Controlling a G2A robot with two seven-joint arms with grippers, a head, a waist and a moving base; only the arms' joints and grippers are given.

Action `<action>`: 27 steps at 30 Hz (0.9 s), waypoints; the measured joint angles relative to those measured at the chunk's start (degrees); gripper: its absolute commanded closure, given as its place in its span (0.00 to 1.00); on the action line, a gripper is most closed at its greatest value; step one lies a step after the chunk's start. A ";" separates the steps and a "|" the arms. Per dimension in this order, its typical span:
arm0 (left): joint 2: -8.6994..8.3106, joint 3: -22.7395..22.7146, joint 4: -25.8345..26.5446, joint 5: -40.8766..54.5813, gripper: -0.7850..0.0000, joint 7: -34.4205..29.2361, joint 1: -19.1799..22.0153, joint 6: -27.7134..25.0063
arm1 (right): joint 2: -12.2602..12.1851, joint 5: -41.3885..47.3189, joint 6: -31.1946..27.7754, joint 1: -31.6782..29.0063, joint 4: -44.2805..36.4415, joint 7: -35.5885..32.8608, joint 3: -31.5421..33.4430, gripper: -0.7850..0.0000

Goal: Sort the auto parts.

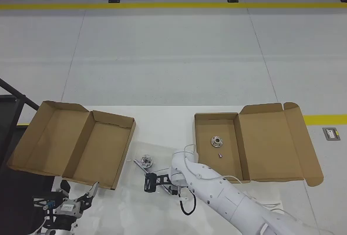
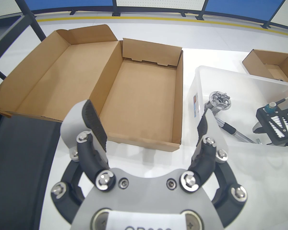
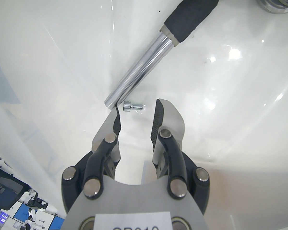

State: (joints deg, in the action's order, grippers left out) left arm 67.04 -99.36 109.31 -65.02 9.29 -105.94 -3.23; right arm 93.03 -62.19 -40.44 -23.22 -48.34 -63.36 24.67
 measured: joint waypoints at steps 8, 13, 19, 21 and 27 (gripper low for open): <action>0.00 0.00 0.00 0.00 0.00 0.00 0.00 0.00 | 0.83 -0.45 0.23 0.54 2.14 1.66 -0.12 0.59; 0.00 0.00 0.00 0.00 0.00 0.00 0.00 0.00 | 1.30 -0.59 -0.23 0.77 3.45 2.31 -0.27 0.60; 0.00 0.00 0.00 0.00 0.00 0.00 0.00 0.00 | 1.94 -0.63 -0.64 1.14 4.93 3.05 -0.41 0.66; 0.00 0.00 0.00 0.00 0.00 0.00 0.00 0.00 | 2.13 -0.68 -0.43 1.34 5.56 3.52 -0.32 0.69; 0.00 0.00 0.00 0.00 0.00 0.00 0.00 0.00 | 2.48 -0.91 0.17 1.91 7.01 5.03 0.19 0.79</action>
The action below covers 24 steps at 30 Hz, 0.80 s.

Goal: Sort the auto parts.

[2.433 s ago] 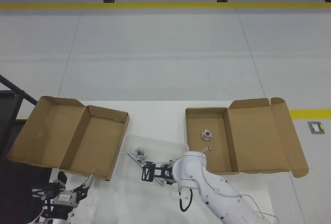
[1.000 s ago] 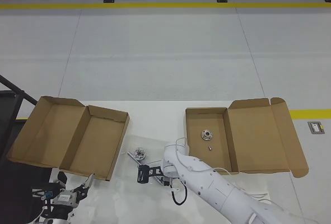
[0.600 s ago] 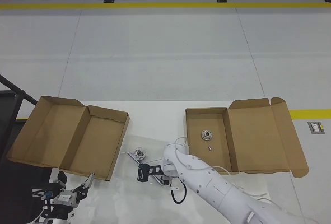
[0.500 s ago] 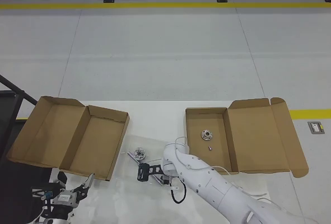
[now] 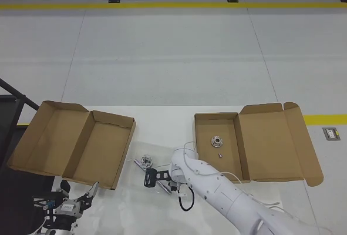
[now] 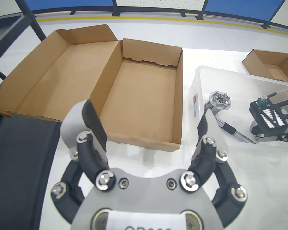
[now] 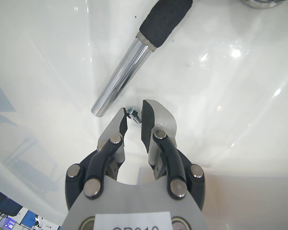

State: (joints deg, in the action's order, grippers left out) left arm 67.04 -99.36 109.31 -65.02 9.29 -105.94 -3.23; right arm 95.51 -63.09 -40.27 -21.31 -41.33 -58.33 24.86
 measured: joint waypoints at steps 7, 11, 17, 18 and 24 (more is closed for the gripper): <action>0.00 0.00 0.00 0.00 0.00 0.00 0.00 0.00 | 0.16 -0.18 0.92 0.45 1.09 1.51 0.85 1.00; 0.00 0.00 0.00 0.00 0.00 0.00 0.00 0.00 | -0.31 0.09 1.65 0.88 1.76 4.23 2.45 1.00; 0.00 0.00 0.00 0.00 0.00 0.00 0.00 0.00 | -3.02 0.80 0.56 0.51 0.88 13.01 7.57 1.00; 0.00 0.00 0.00 0.00 0.00 0.00 0.00 0.00 | -3.68 0.80 0.27 0.21 0.35 14.79 8.68 1.00; 0.00 0.00 0.00 0.00 0.00 0.00 0.00 0.00 | -9.79 -0.17 -6.45 -5.16 -7.09 30.37 18.96 1.00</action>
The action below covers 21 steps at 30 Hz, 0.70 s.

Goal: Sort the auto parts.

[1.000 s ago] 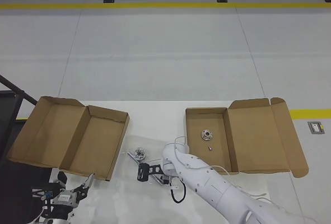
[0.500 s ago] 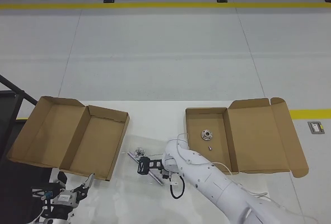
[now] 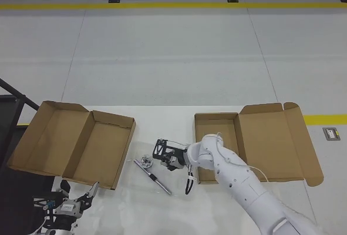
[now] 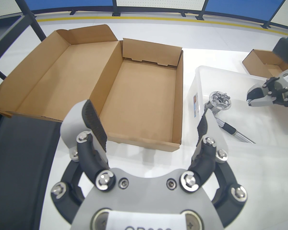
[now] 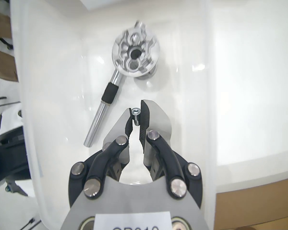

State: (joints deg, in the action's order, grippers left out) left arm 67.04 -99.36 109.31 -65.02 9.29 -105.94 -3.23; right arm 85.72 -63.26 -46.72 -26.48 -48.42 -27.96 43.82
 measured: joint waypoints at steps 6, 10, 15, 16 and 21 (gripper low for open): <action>0.00 0.00 0.00 0.00 0.00 0.00 0.00 0.00 | -6.07 -1.76 -6.47 -10.66 -12.67 14.45 13.13 1.00; 0.00 0.00 0.00 0.00 0.00 0.00 0.00 0.00 | -8.38 0.36 -11.28 -17.20 -19.55 24.92 19.59 1.00; 0.00 0.00 0.00 0.00 0.00 0.00 0.00 0.00 | -11.16 0.86 -11.28 -21.19 -22.97 41.46 20.21 1.00; 0.00 0.00 0.00 0.00 0.00 0.00 0.00 0.00 | -11.68 0.16 -11.28 -21.26 -22.81 44.12 19.97 1.00; 0.00 0.00 0.00 0.00 0.00 0.00 0.00 0.00 | -14.38 -6.25 -11.28 -20.93 -20.49 56.22 18.74 1.00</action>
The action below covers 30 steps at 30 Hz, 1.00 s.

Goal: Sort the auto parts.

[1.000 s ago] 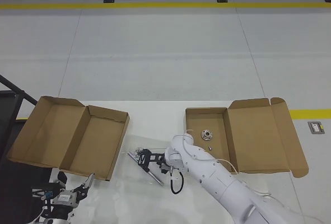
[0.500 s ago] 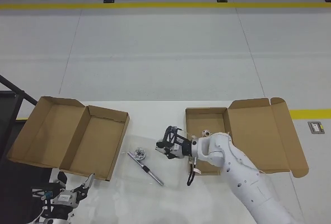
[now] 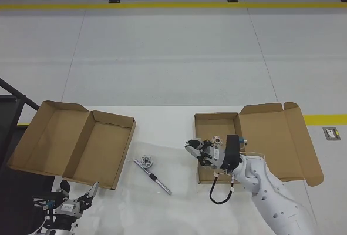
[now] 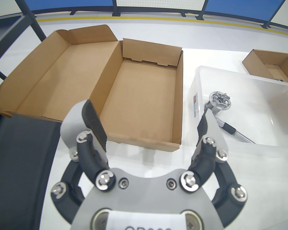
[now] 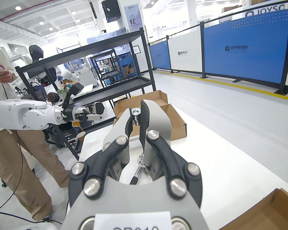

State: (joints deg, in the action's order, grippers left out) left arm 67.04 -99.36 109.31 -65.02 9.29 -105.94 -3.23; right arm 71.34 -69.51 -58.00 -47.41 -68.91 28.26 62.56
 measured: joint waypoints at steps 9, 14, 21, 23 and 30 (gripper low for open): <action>0.00 0.00 0.00 0.00 0.00 0.00 0.00 0.00 | -1.21 -5.30 25.03 -3.46 -10.05 -39.96 2.79 1.00; 0.00 0.00 0.00 0.00 0.00 0.00 0.00 0.00 | -1.03 -4.97 40.09 -5.26 -18.00 -66.58 3.50 1.00; 0.00 0.00 0.00 0.00 0.00 0.00 0.00 0.00 | -0.72 -5.68 41.59 -2.88 -13.58 -77.84 2.09 1.00; 0.00 0.00 0.00 0.00 0.00 0.00 0.00 0.00 | -0.32 -5.88 42.13 -1.57 -11.80 -78.86 0.65 1.00; 0.00 0.00 0.00 0.00 0.00 0.00 0.00 0.00 | 1.23 -6.11 44.73 2.99 -4.90 -81.69 -3.79 1.00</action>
State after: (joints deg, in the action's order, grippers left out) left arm 67.04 -99.36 109.31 -65.02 9.29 -105.94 -3.23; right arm 72.57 -75.62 -13.26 -44.42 -73.82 -53.42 58.77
